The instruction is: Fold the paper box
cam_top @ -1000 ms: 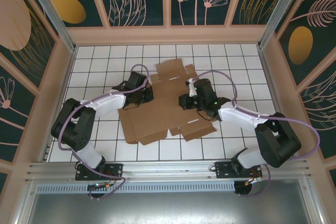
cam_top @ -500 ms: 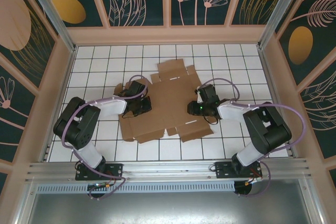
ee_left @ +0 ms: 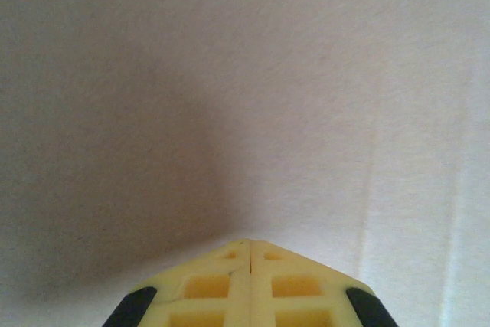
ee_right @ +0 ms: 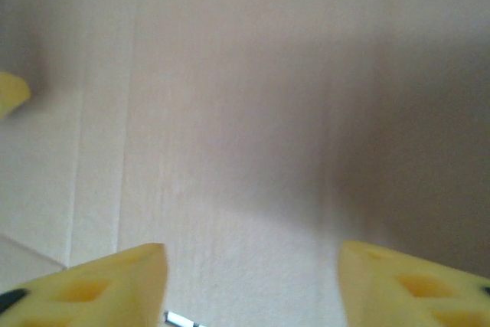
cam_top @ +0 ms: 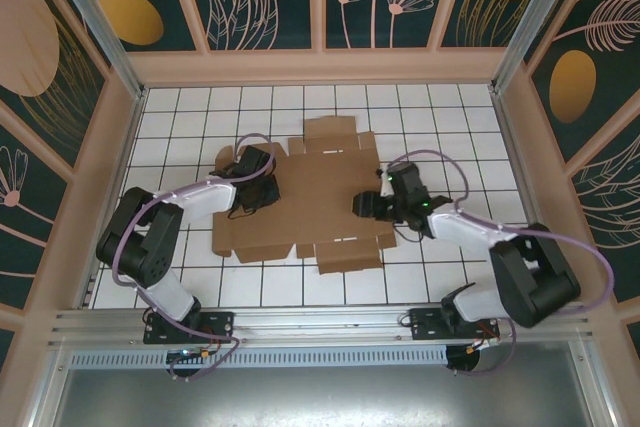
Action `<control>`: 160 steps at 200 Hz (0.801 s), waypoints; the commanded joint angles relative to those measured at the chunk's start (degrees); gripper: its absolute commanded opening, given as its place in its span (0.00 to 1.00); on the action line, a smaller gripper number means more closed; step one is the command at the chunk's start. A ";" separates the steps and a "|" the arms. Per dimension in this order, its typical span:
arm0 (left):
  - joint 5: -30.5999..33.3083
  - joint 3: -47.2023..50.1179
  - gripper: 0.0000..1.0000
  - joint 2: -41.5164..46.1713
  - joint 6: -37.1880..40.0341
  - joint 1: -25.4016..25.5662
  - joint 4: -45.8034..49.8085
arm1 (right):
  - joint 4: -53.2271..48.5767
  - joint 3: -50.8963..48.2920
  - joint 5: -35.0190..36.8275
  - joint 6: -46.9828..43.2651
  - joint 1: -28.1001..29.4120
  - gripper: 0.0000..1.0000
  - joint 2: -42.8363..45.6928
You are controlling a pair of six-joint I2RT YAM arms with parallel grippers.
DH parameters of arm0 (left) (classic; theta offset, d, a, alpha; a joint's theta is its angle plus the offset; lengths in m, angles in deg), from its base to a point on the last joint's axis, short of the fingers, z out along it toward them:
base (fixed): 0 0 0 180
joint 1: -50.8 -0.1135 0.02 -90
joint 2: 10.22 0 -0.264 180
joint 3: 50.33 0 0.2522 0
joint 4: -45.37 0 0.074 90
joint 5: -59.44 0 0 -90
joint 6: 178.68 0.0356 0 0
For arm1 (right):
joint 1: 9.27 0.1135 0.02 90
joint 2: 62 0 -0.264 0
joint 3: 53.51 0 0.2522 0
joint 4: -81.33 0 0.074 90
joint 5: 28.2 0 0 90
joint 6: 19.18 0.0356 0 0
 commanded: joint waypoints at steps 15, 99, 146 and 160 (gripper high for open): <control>-8.59 -0.07 0.00 1.64 2.67 -0.35 -2.65 | 0.45 -3.98 0.40 3.01 -7.89 0.74 4.72; -13.05 4.24 0.00 -5.46 -0.95 -1.18 -7.28 | 7.21 -7.19 -8.48 3.51 -12.88 0.77 -3.67; -13.66 6.06 0.00 -7.77 -1.41 -1.84 -7.63 | 12.75 -7.37 -17.44 5.36 -13.33 0.77 -8.53; -13.57 6.71 0.00 -8.20 -1.41 -1.85 -7.80 | 14.67 -6.86 -22.03 6.17 -13.55 0.77 -11.28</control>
